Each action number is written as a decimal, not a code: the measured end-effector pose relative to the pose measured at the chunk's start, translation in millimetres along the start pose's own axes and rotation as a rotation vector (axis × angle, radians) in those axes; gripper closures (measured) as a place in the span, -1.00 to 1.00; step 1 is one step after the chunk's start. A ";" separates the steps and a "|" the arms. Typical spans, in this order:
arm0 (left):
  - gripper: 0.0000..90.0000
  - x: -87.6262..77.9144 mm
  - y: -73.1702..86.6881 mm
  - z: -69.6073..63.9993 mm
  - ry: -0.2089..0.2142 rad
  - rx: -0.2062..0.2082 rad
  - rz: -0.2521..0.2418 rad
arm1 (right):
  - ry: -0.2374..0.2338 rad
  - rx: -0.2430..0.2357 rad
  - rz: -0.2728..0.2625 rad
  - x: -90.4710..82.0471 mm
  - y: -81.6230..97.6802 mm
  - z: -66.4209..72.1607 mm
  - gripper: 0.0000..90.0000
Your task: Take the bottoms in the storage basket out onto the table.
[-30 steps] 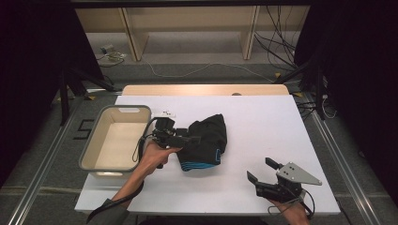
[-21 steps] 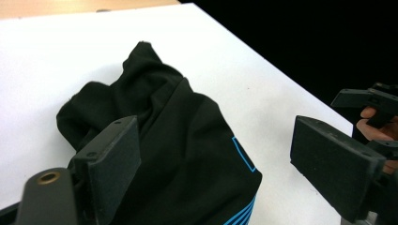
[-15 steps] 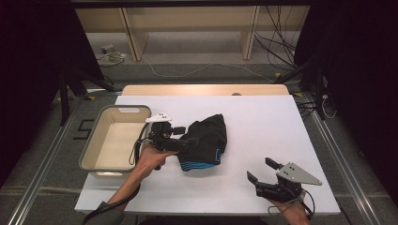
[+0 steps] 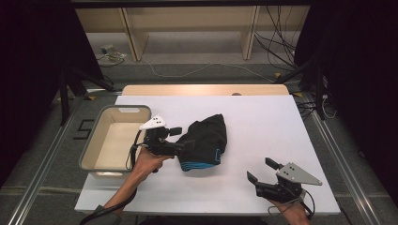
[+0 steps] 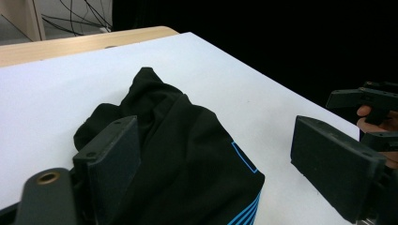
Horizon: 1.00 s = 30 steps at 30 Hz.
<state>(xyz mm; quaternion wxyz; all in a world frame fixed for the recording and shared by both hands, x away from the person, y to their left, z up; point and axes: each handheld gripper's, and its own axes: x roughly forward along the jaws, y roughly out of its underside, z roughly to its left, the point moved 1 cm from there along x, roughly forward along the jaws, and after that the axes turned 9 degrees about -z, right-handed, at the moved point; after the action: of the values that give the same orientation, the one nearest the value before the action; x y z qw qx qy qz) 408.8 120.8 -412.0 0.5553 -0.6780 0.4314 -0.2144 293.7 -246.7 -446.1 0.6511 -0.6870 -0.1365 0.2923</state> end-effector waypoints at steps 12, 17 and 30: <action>-0.65 -10.6 4.4 -7.1 -0.001 0.060 -0.046 | 0.000 0.002 -0.005 -0.5 0.3 0.2 -0.56; -0.66 -16.3 6.3 -12.1 0.010 0.086 -0.072 | -0.003 0.009 -0.008 -0.9 0.3 -0.9 -0.56; -0.67 -32.7 12.3 -20.1 0.012 0.122 -0.102 | -0.003 0.007 -0.013 -0.9 0.3 -1.1 -0.56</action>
<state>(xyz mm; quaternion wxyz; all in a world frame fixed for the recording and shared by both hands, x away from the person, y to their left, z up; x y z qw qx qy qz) 371.5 136.2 -411.5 0.5814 -0.6625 0.3858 -0.2726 293.5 -248.1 -446.2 0.6551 -0.6835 -0.1407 0.2896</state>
